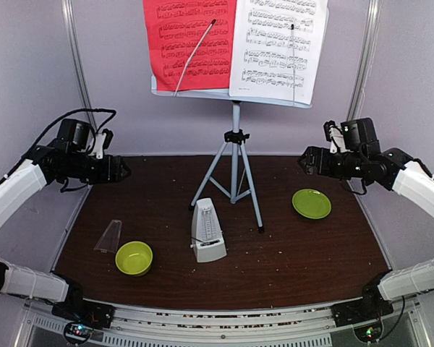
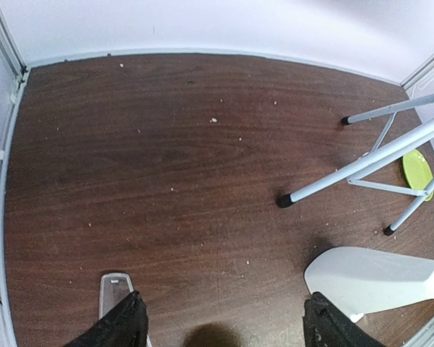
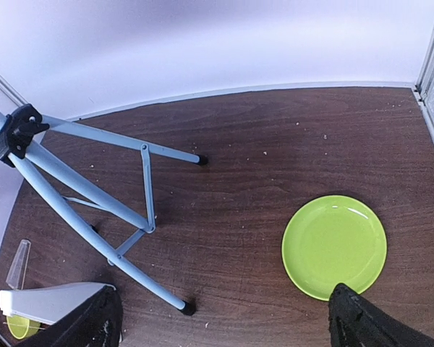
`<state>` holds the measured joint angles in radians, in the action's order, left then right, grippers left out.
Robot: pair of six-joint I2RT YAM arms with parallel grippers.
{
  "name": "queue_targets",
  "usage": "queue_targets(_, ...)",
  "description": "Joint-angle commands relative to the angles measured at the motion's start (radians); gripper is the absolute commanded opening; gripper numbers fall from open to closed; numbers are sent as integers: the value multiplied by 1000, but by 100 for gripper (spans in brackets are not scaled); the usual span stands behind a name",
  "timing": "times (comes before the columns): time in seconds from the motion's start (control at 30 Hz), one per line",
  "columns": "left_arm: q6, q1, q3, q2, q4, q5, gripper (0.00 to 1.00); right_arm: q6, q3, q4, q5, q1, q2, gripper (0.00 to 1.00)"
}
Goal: Set up the instrument practice props
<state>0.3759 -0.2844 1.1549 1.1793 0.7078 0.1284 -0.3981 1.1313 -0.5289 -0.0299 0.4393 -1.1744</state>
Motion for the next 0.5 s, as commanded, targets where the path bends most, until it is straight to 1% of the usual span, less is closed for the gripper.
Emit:
queue_targets(0.0, -46, 17, 102, 18, 20, 11, 77, 29, 35, -5, -64, -38, 48, 100)
queue_targets(0.07, -52, 18, 137, 21, 30, 8, 80, 35, 40, 0, -83, -47, 67, 100)
queue_targets(0.27, -53, 21, 213, 15, 66, -29, 96, 44, 51, 7, -133, -57, 136, 100)
queue_targets(0.3, -55, 21, 222, 13, 72, -33, 98, 44, 51, 7, -139, -57, 148, 100)
queue_targets(0.47, -55, 21, 242, -28, 88, -51, 98, 38, 39, 18, -184, -57, 211, 100)
